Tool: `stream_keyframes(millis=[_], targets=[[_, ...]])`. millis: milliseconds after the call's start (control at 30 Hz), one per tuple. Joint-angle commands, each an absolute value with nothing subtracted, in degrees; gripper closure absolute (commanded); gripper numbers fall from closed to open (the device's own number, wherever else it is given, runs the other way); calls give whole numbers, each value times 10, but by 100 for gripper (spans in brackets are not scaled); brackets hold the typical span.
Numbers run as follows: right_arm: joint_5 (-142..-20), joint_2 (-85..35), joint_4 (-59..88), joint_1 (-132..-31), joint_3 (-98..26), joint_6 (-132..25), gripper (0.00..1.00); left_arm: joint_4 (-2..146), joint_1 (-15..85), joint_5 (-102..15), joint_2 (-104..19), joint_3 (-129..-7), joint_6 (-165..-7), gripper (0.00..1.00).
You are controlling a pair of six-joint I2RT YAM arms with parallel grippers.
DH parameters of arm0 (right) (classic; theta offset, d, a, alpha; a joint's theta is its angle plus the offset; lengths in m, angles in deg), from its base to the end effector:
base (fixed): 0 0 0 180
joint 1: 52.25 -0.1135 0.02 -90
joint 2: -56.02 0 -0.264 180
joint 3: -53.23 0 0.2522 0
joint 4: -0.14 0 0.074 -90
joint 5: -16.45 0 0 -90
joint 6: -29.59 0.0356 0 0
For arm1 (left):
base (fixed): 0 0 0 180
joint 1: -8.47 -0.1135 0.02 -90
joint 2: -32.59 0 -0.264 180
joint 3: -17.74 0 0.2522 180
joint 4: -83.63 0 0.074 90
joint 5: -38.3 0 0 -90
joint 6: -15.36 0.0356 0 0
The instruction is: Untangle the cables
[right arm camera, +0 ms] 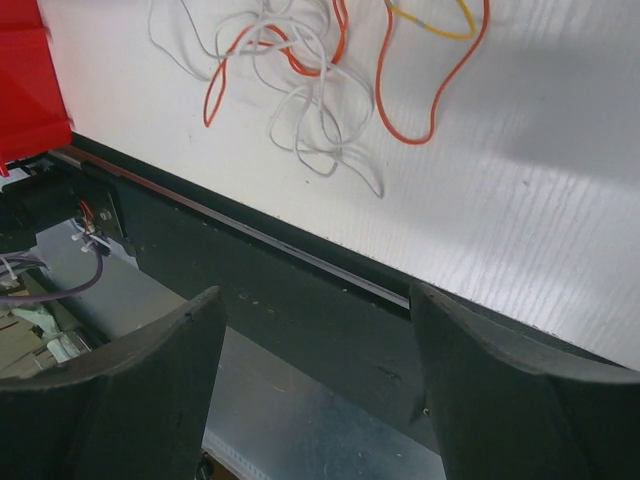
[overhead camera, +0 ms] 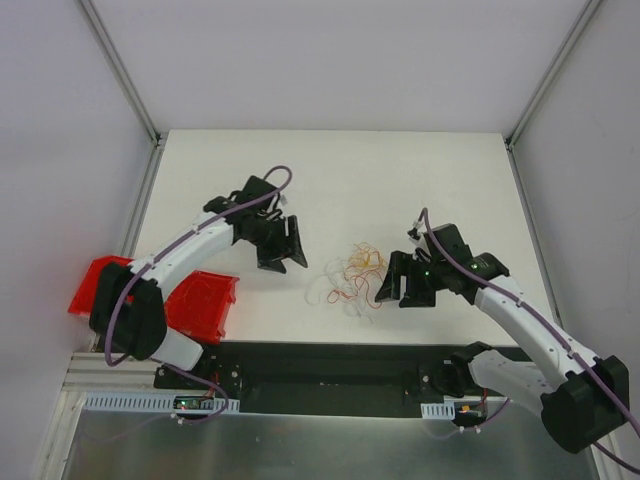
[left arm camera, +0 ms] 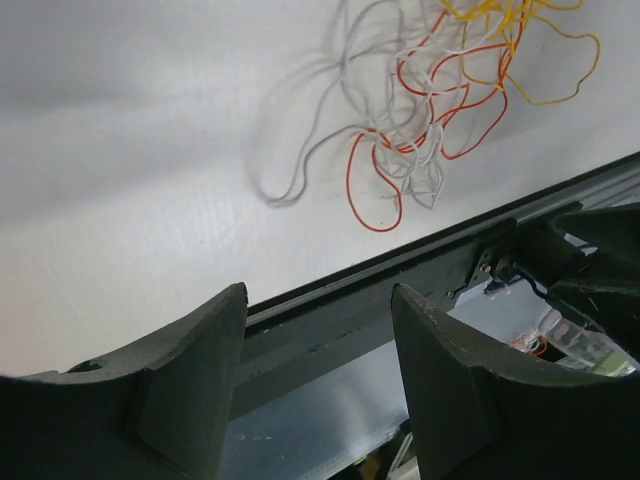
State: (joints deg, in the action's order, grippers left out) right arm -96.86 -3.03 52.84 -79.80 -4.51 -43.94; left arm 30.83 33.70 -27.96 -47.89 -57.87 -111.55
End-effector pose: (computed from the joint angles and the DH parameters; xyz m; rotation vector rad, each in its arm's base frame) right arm 0.1700 0.1046 0.2478 -0.4231 2.5631 0.8112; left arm 0.2514 -0.1343 0.2624 -0.1123 2.7315 -0.8995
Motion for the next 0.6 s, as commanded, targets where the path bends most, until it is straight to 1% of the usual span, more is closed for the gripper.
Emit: stream_keyframes(millis=[0, 133, 200, 300, 433, 467, 500, 567], targets=[[-971, 24, 526, -796, -9, -411, 23, 338, 406, -295, -571, -625, -1089, 42], [-968, 87, 515, -796, 17, -393, 23, 332, 414, -307, -651, -635, -1061, 44], [-960, 102, 529, -795, 20, -392, 23, 329, 415, -318, -677, -640, -1050, 42], [-953, 108, 564, -795, 11, -398, 23, 330, 424, -289, -713, -655, -1043, 41], [-949, 101, 552, -796, 21, -403, 23, 332, 454, -260, -761, -692, -1043, 45], [-953, 89, 549, -796, 18, -403, 23, 334, 460, -256, -767, -698, -1047, 49], [-957, 77, 544, -796, 13, -403, 23, 335, 467, -253, -774, -705, -1050, 60], [-957, 46, 539, -797, -4, -406, 23, 332, 475, -264, -769, -713, -1055, 86]])
